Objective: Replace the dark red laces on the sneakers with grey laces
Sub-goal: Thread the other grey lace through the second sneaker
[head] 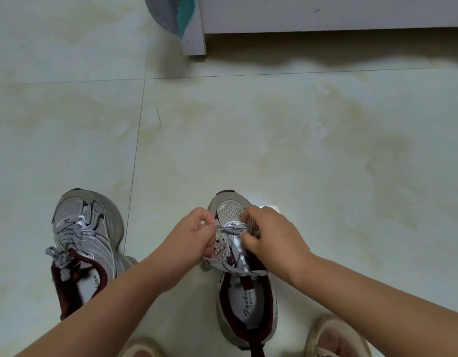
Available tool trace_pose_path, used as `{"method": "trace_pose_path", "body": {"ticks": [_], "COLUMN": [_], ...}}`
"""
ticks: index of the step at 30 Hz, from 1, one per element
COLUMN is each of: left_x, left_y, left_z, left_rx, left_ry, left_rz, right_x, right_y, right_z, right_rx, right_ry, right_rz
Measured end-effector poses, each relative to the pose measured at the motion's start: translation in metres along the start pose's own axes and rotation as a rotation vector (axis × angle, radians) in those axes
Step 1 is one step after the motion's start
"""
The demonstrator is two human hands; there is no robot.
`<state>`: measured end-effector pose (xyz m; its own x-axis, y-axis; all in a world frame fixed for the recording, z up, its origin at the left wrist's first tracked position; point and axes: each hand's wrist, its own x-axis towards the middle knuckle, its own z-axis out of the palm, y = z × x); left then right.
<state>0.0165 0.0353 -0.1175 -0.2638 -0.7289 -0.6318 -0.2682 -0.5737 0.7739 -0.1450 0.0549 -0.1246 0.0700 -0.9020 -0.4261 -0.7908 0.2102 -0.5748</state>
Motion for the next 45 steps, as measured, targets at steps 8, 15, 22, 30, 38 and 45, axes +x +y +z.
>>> {"method": "trace_pose_path", "body": {"ticks": [8,15,22,30,38,45], "left_x": [-0.01,-0.033,-0.046,-0.049,-0.043,-0.013], "left_y": [0.018,0.073,0.073,0.036,0.065,0.103], "left_z": [-0.01,-0.026,-0.05,-0.062,-0.005,0.015], "left_rx": [0.031,-0.163,0.111,0.849,0.333,0.712], "left_ry": [-0.037,0.049,0.324,0.442,0.027,0.061], "left_rz": [0.07,0.211,0.279,0.051,0.396,0.516], "right_x": [-0.001,-0.01,-0.023,-0.036,-0.041,-0.025], "right_y": [-0.008,-0.008,-0.019,-0.044,-0.062,-0.042], "right_z": [0.001,0.005,-0.007,-0.102,-0.13,-0.128], "right_rx": [-0.08,-0.402,0.186,0.84,0.67,0.306], "right_ry": [0.078,-0.169,-0.084,-0.025,-0.042,-0.075], "right_rz": [-0.111,-0.546,-0.305,0.064,-0.01,0.055]}}
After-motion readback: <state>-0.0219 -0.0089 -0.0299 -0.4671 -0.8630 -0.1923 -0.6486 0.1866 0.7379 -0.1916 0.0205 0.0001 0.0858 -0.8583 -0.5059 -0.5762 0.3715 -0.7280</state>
